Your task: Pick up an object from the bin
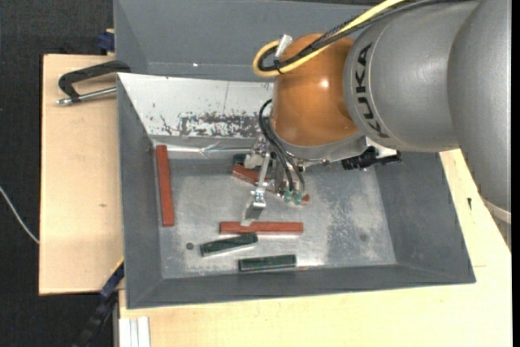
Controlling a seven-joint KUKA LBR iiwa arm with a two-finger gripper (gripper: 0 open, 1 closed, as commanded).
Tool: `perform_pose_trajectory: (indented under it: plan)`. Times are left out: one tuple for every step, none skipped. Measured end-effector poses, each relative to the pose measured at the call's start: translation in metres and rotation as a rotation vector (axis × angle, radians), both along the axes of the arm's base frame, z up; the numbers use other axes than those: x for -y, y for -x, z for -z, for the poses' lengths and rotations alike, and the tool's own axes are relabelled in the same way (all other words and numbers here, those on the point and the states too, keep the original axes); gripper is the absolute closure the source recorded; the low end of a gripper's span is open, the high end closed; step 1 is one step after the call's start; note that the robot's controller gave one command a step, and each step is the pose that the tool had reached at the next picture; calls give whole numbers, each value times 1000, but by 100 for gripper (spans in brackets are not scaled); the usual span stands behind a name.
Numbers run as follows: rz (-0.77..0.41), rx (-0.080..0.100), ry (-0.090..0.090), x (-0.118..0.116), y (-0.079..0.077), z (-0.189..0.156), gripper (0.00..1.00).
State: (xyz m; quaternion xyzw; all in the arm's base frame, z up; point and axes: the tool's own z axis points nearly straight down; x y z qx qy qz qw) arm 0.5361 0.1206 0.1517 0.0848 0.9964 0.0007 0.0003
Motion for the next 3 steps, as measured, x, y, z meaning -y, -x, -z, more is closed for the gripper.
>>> perform_pose_trajectory:
  plan:
    - [1, 1, 0, 0, 0, 0, 0]
    - [-50, 9, 0, -9, 7, 17, 0]
    - [-89, 8, 0, -15, 13, 31, 0]
